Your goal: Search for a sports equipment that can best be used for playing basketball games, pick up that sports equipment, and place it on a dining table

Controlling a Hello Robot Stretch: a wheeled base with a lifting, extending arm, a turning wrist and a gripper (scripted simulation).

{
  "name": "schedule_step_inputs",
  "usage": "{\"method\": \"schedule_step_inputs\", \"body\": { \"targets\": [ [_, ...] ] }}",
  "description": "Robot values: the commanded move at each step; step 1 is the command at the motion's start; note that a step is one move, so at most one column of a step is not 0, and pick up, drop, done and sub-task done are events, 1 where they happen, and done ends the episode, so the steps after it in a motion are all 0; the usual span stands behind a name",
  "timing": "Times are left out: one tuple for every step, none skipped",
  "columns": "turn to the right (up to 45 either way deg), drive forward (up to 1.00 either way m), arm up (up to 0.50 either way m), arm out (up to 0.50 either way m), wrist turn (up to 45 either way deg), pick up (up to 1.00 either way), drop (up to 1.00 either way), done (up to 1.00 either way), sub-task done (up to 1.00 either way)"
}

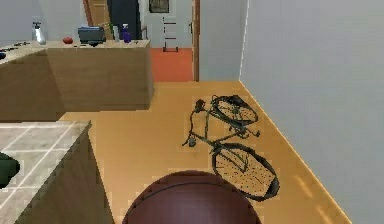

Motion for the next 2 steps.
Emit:
{"method": "schedule_step_inputs", "body": {
  "targets": [
    [-3.0,0.00,0.00,0.00,0.0,0.00,0.00,0.00,0.00],
    [0.0,1.00,0.00,0.00,0.0,0.00,0.00,0.00,0.00]
  ]
}}
